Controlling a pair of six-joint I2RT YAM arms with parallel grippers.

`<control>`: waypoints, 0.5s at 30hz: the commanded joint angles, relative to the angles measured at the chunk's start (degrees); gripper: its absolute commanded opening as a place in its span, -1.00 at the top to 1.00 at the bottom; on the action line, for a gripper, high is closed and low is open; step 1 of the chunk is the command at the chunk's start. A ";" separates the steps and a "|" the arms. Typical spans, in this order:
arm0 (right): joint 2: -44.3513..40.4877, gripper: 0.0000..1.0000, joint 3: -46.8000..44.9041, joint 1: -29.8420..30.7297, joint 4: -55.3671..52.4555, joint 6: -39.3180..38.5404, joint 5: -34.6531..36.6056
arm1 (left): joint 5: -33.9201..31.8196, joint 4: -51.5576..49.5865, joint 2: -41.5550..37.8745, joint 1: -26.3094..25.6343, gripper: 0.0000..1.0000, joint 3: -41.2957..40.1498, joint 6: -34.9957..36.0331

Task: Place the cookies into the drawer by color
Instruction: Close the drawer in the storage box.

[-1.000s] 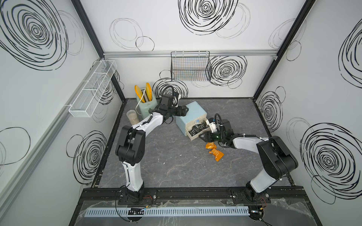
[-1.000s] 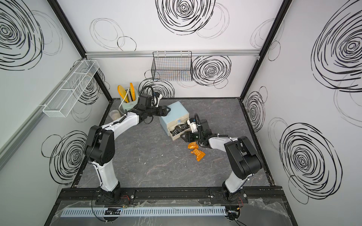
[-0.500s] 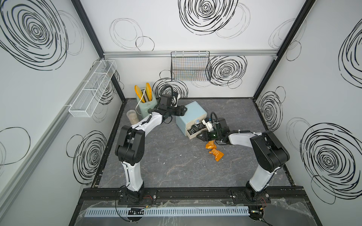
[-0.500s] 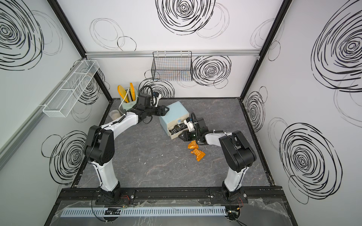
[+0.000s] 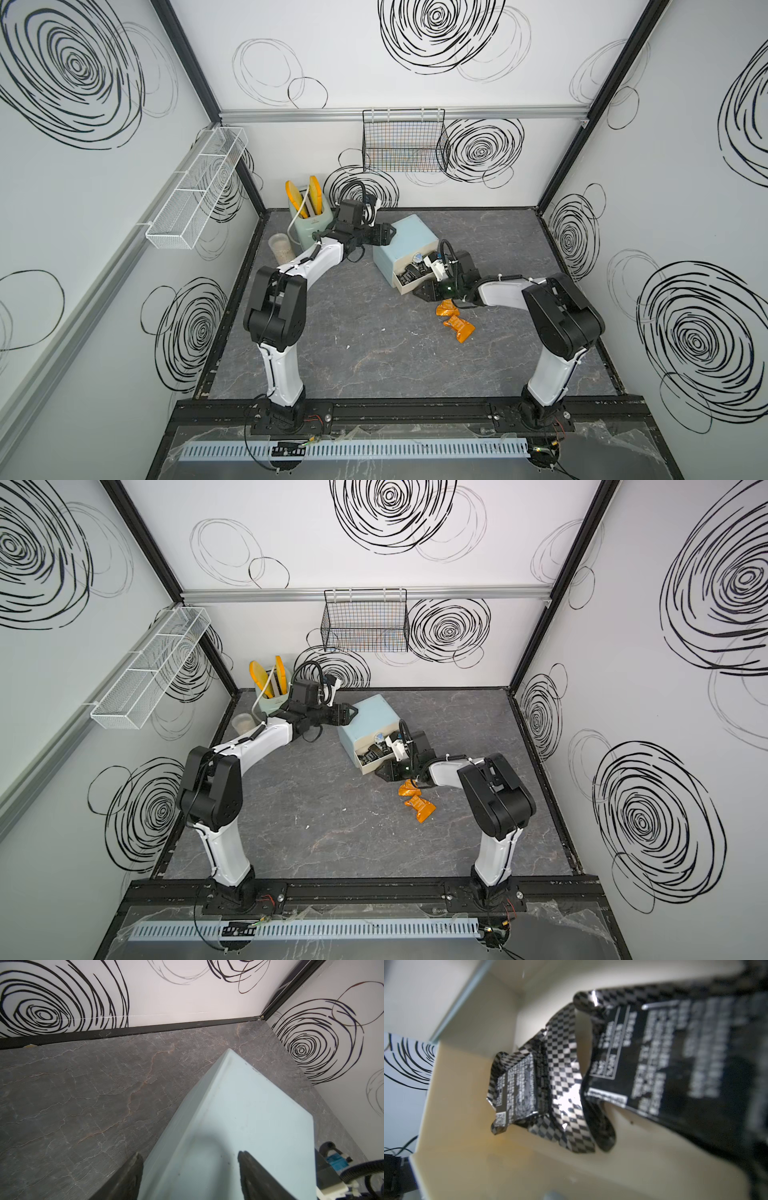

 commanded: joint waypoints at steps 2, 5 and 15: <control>-6.09 -0.09 -2.96 -0.13 8.70 -0.30 4.26 | 3.20 -0.71 -2.15 -0.69 -0.59 0.12 -0.24; -9.01 -0.14 -6.01 -0.14 10.90 -1.28 5.28 | 3.46 -0.52 -2.16 -0.68 -0.60 0.26 -0.41; -9.92 -0.06 -5.66 -0.02 10.65 -2.01 8.19 | 4.06 -0.46 -1.76 -0.51 -0.52 0.36 -0.74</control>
